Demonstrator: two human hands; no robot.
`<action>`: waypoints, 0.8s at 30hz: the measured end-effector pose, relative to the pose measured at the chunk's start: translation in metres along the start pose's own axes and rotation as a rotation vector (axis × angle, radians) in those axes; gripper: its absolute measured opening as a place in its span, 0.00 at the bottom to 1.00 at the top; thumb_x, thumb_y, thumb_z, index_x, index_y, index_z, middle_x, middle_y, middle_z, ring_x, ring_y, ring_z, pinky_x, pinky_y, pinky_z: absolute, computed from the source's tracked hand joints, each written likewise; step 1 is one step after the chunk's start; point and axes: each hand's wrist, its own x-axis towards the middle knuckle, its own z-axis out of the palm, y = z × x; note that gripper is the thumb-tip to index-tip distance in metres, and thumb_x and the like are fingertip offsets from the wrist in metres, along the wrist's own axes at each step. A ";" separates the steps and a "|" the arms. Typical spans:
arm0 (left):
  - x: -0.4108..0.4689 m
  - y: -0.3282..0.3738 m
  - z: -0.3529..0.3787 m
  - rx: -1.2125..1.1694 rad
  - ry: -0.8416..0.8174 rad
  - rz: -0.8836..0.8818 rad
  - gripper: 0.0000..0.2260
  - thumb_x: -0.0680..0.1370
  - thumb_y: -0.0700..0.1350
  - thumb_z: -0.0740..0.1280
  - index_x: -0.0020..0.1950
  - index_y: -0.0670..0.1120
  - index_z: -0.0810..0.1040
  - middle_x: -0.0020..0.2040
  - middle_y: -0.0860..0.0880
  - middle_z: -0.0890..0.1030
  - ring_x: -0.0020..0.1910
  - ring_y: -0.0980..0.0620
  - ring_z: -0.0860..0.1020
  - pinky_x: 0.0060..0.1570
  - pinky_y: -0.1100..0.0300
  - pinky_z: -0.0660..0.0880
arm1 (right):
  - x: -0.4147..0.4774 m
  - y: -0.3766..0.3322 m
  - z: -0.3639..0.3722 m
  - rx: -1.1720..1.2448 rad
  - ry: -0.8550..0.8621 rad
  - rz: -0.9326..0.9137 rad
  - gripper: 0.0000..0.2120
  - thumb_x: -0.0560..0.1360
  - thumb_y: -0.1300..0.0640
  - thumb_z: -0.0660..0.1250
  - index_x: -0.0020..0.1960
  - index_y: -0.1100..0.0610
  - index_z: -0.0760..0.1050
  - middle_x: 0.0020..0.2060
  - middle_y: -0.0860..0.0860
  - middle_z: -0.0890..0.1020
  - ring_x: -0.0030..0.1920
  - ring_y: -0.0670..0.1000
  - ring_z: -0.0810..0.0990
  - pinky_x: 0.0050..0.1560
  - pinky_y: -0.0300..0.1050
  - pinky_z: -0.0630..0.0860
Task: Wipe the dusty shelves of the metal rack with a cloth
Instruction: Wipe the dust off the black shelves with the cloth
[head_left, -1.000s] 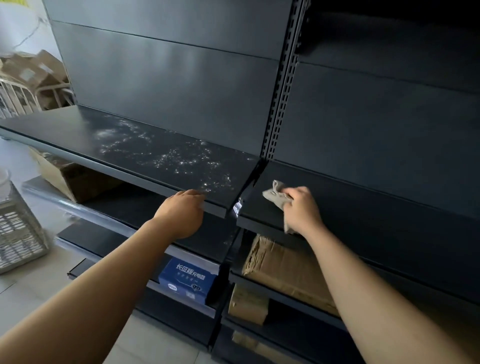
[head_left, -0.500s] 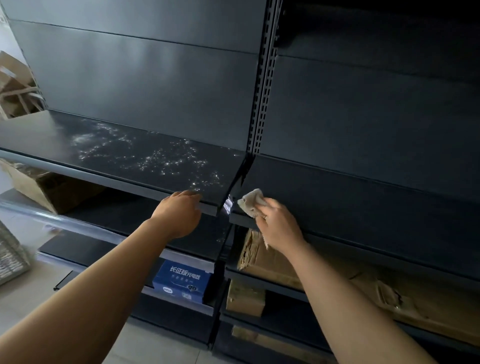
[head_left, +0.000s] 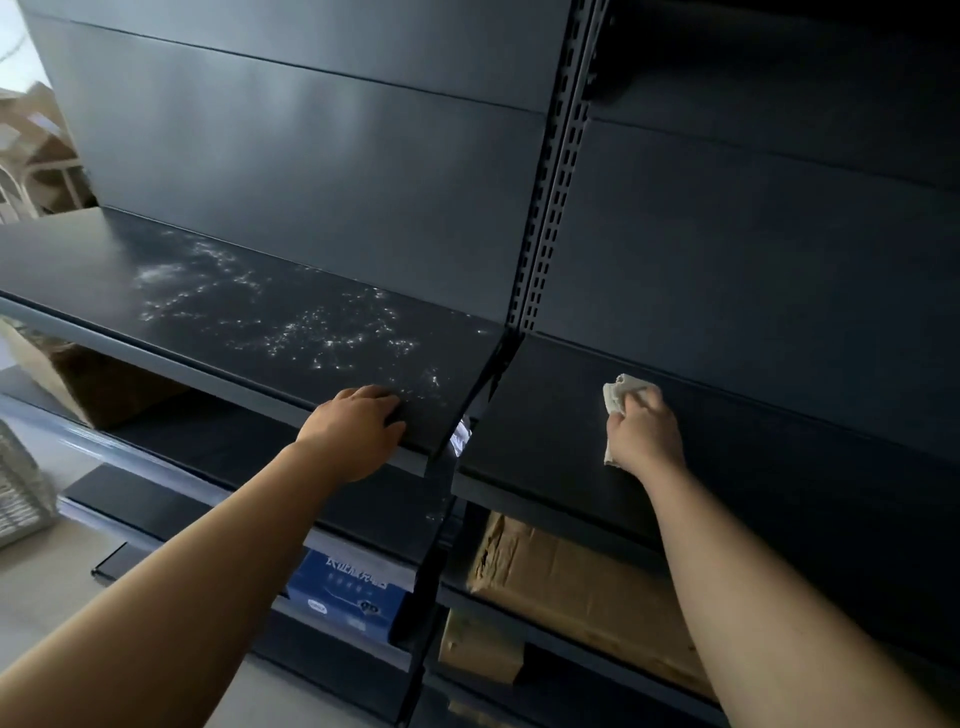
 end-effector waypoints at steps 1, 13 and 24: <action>0.003 -0.002 0.001 -0.009 0.007 -0.007 0.22 0.81 0.55 0.56 0.74 0.51 0.64 0.75 0.52 0.63 0.73 0.47 0.62 0.69 0.51 0.64 | 0.009 -0.011 0.004 -0.006 -0.012 -0.016 0.20 0.78 0.55 0.54 0.68 0.58 0.69 0.70 0.54 0.64 0.65 0.58 0.69 0.67 0.48 0.66; 0.028 -0.040 -0.008 0.028 0.109 -0.105 0.23 0.80 0.56 0.57 0.74 0.52 0.65 0.76 0.51 0.63 0.73 0.47 0.62 0.69 0.50 0.65 | 0.066 -0.095 0.039 0.446 0.040 -0.110 0.20 0.77 0.64 0.57 0.68 0.59 0.71 0.69 0.58 0.68 0.67 0.59 0.70 0.69 0.47 0.65; 0.036 -0.096 -0.018 0.011 0.124 -0.175 0.23 0.80 0.58 0.56 0.74 0.53 0.65 0.75 0.53 0.64 0.73 0.48 0.62 0.70 0.52 0.64 | 0.095 -0.173 0.073 0.152 -0.164 -0.332 0.26 0.74 0.67 0.56 0.70 0.56 0.67 0.73 0.53 0.64 0.71 0.55 0.66 0.70 0.42 0.61</action>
